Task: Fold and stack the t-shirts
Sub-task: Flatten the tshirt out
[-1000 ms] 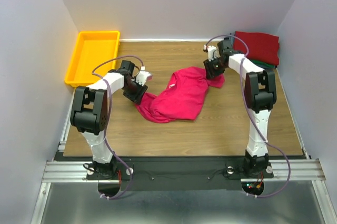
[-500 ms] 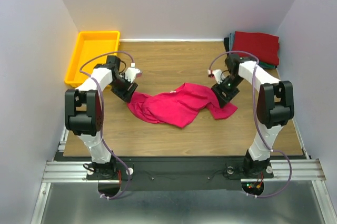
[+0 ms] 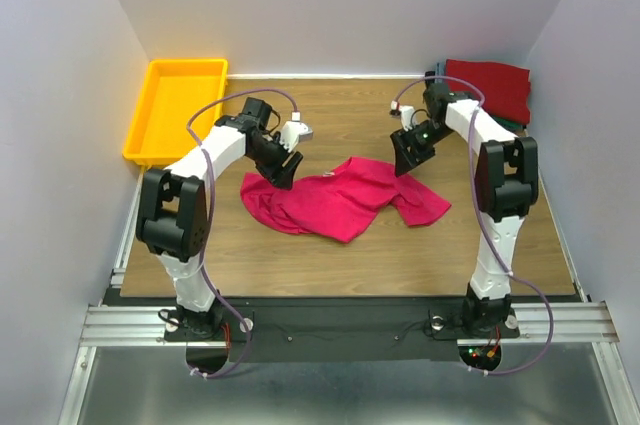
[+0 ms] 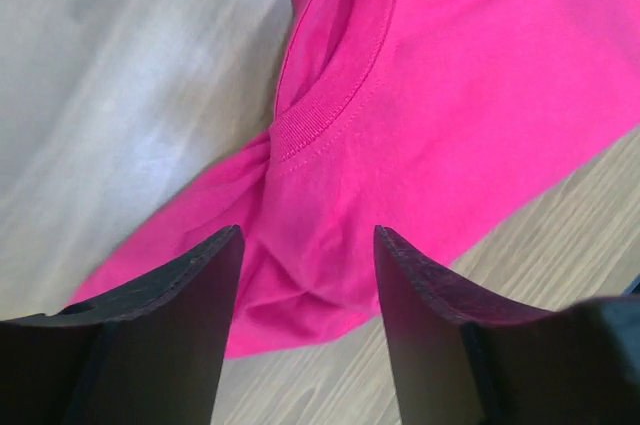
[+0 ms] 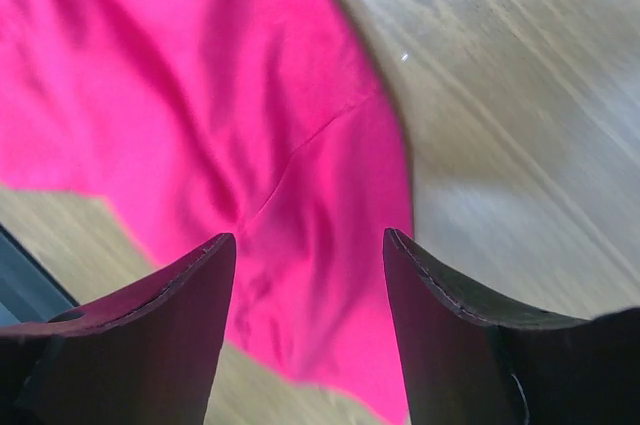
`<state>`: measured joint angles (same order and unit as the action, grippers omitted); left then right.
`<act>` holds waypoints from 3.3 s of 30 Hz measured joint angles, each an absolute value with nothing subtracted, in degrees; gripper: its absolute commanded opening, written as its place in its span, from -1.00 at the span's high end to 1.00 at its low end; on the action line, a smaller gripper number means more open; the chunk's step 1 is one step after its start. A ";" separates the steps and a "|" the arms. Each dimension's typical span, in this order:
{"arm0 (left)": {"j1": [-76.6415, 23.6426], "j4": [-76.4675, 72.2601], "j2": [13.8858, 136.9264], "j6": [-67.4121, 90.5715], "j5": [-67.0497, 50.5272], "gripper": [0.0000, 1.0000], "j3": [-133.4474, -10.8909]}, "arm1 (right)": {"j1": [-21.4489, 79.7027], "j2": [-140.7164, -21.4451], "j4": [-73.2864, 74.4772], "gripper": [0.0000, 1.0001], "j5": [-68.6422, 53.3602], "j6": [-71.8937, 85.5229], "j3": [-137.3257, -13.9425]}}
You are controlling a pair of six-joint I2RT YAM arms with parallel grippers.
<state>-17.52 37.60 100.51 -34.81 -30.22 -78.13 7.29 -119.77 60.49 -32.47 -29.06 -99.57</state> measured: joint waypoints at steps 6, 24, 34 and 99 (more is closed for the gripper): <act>-17.61 35.90 105.51 -31.14 -29.82 -0.06 -75.50 | 8.32 -123.94 55.61 -0.30 -32.75 -25.19 -97.19; -18.00 37.89 107.39 -28.40 -31.07 1.00 -83.92 | 9.28 -121.82 48.99 0.99 -28.97 -21.21 -95.20; -17.61 35.90 112.84 -25.08 -21.76 1.00 -124.44 | 5.65 -120.49 48.23 0.99 -24.99 -17.30 -124.79; -16.36 27.49 106.02 -31.24 -9.76 0.35 -70.06 | 19.40 -107.61 42.19 0.28 -17.65 -34.81 -72.53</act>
